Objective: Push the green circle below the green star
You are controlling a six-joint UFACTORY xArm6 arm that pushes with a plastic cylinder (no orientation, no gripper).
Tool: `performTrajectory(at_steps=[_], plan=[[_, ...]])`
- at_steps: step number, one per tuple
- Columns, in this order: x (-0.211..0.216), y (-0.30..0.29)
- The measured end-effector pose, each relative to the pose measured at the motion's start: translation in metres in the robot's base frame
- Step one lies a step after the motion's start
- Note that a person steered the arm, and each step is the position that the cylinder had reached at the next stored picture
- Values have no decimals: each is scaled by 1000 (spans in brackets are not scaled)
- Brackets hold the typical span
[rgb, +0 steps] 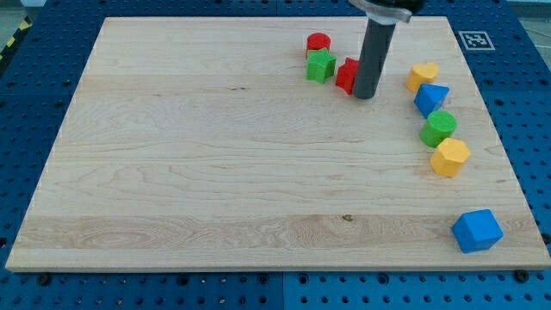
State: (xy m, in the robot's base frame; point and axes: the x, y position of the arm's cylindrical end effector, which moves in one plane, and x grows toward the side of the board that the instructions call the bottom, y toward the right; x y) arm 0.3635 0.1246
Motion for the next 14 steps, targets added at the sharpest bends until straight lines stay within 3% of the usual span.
performTrajectory(at_steps=[1, 3, 4, 7, 8, 10, 12, 13, 14], plan=[[-24, -1], [-32, 8], [-8, 17], [131, 9], [133, 20], [180, 77], [153, 148], [106, 154], [89, 134]])
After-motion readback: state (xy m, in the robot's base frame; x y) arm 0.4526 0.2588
